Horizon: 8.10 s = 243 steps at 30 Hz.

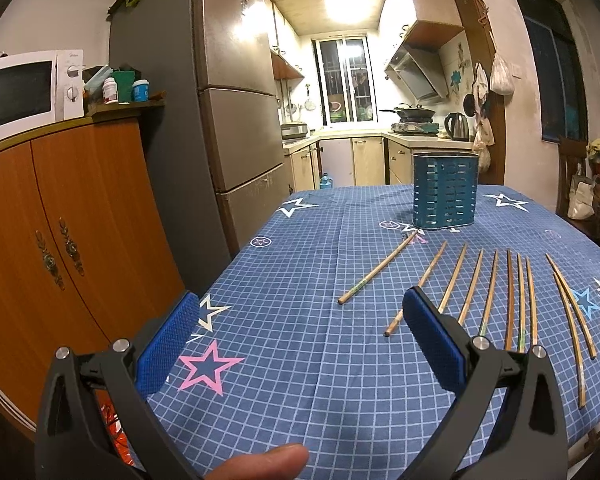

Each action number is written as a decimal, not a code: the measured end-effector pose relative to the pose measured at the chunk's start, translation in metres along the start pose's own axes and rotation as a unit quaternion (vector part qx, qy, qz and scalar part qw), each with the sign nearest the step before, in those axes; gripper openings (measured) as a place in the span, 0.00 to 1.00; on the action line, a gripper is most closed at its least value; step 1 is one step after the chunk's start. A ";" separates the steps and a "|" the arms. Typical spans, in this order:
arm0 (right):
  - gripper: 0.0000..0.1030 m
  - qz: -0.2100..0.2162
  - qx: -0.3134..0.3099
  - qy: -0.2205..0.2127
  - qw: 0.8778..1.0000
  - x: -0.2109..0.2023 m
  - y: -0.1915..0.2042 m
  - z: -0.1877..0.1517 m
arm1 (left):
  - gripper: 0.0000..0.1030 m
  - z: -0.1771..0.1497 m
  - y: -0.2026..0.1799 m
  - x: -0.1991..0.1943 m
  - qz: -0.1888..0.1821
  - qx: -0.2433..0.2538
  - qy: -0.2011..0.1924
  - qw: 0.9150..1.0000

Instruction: Organize utensils

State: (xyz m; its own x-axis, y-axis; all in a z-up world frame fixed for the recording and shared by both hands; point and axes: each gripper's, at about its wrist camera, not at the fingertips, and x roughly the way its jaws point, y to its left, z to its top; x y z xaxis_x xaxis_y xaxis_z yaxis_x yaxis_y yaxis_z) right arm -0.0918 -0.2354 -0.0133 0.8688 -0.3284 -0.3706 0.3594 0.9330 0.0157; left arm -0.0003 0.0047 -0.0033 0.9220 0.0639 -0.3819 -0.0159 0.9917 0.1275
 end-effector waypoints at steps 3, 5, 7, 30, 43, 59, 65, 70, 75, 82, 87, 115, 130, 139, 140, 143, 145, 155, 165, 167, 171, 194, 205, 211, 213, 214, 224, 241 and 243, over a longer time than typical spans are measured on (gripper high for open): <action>0.97 0.001 0.001 -0.001 1.000 0.000 0.000 0.001 | 0.95 0.000 0.000 0.001 -0.004 0.001 0.001 1.000; 0.97 0.007 0.001 -0.002 1.000 0.000 0.002 0.002 | 0.95 0.000 0.000 0.001 -0.013 0.001 0.003 1.000; 0.97 0.006 0.002 0.000 1.000 0.002 0.004 0.002 | 0.95 0.000 0.000 0.002 -0.019 0.000 0.005 1.000; 0.97 0.049 -0.020 0.149 0.987 0.052 0.015 -0.014 | 0.89 0.011 0.011 0.138 -0.262 0.126 0.166 0.942; 0.60 0.041 -0.015 0.143 0.989 0.058 0.015 -0.020 | 0.52 0.006 -0.022 0.228 -0.384 0.201 0.250 0.866; 0.38 0.016 -0.040 0.155 0.987 0.058 0.038 -0.046 | 0.05 0.000 -0.011 0.226 -0.397 0.203 0.206 0.871; 0.30 0.005 -0.055 0.160 0.986 0.073 0.043 -0.052 | 0.05 0.000 -0.011 0.226 -0.397 0.201 0.207 0.871; 0.09 0.028 -0.033 0.150 0.988 0.075 0.044 -0.056 | 0.05 0.001 -0.011 0.226 -0.396 0.192 0.211 0.873; 0.07 0.051 0.003 0.139 0.989 0.072 0.033 -0.051 | 0.05 0.001 -0.007 0.225 -0.390 0.163 0.220 0.879; 0.07 0.047 -0.035 0.059 0.997 0.050 0.027 -0.005 | 0.05 0.026 0.016 0.199 -0.362 0.091 0.183 0.909; 0.07 0.057 -0.061 -0.004 0.996 0.044 0.019 0.038 | 0.05 0.060 0.031 0.168 -0.335 0.069 0.132 0.930; 0.07 0.164 -0.073 -0.046 0.983 0.137 0.033 0.214 | 0.05 0.191 0.003 0.136 -0.330 -0.010 0.044 0.943; 0.07 0.196 -0.047 -0.080 0.976 0.197 0.082 0.372 | 0.05 0.328 -0.061 0.139 -0.312 -0.015 -0.050 0.949; 0.07 0.174 -0.045 -0.067 0.981 0.290 0.115 0.391 | 0.05 0.338 -0.109 0.198 -0.305 -0.003 -0.028 0.952; 0.07 0.171 -0.046 -0.062 0.982 0.301 0.118 0.388 | 0.05 0.333 -0.114 0.207 -0.303 -0.002 -0.021 0.953; 0.07 0.177 -0.039 -0.042 0.983 0.326 0.124 0.373 | 0.05 0.314 -0.124 0.228 -0.299 -0.001 -0.001 0.954; 0.07 0.179 -0.040 -0.019 0.983 0.344 0.129 0.356 | 0.05 0.301 -0.128 0.240 -0.299 0.000 0.012 0.954; 0.31 0.179 -0.056 0.026 0.982 0.368 0.148 0.296 | 0.06 0.256 -0.119 0.271 -0.287 -0.013 0.054 0.956; 0.41 0.177 -0.044 -0.044 0.982 0.255 0.099 0.309 | 0.12 0.288 -0.040 0.196 -0.284 -0.053 -0.027 0.957; 0.41 0.180 -0.058 -0.056 0.980 0.208 0.078 0.292 | 0.28 0.283 -0.016 0.165 -0.282 -0.043 -0.051 0.957; 0.46 0.172 -0.085 -0.058 0.980 0.130 0.037 0.231 | 0.44 0.239 0.004 0.108 -0.276 0.053 -0.050 0.958; 0.46 0.104 -0.052 0.129 0.985 0.012 0.068 -0.071 | 0.44 -0.020 -0.026 0.131 -0.329 0.161 0.194 0.910; 0.34 0.089 -0.034 0.142 0.985 0.020 0.075 -0.078 | 0.47 -0.016 -0.052 0.153 -0.302 0.168 0.229 0.910; 0.14 0.081 -0.029 0.131 0.988 0.023 0.075 -0.077 | 0.48 -0.013 -0.057 0.156 -0.297 0.160 0.224 0.914; 0.12 0.079 -0.028 0.129 0.988 0.022 0.075 -0.078 | 0.45 -0.016 -0.058 0.154 -0.295 0.161 0.223 0.915; 0.11 0.078 -0.028 0.128 0.988 0.022 0.074 -0.078 | 0.40 -0.016 -0.058 0.153 -0.301 0.159 0.222 0.913; 0.07 0.074 -0.043 0.094 0.992 0.008 0.057 -0.059 | 0.05 -0.011 -0.048 0.140 -0.310 0.131 0.211 0.918; 0.07 0.110 -0.100 -0.065 0.987 0.005 0.033 0.062 | 0.05 0.102 0.005 0.070 -0.271 0.058 0.053 0.959; 0.07 0.128 -0.085 -0.067 0.986 0.016 0.024 0.079 | 0.05 0.115 0.001 0.069 -0.273 0.053 0.043 0.960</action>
State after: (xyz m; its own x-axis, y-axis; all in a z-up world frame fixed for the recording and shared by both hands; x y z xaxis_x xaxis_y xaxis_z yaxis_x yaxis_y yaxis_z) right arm -0.0420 -0.2295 0.0546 0.9647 -0.0844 -0.2495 0.0695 0.9953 -0.0679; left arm 0.1079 -0.0026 0.0762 0.7464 -0.4488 -0.4915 0.5040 0.8634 -0.0229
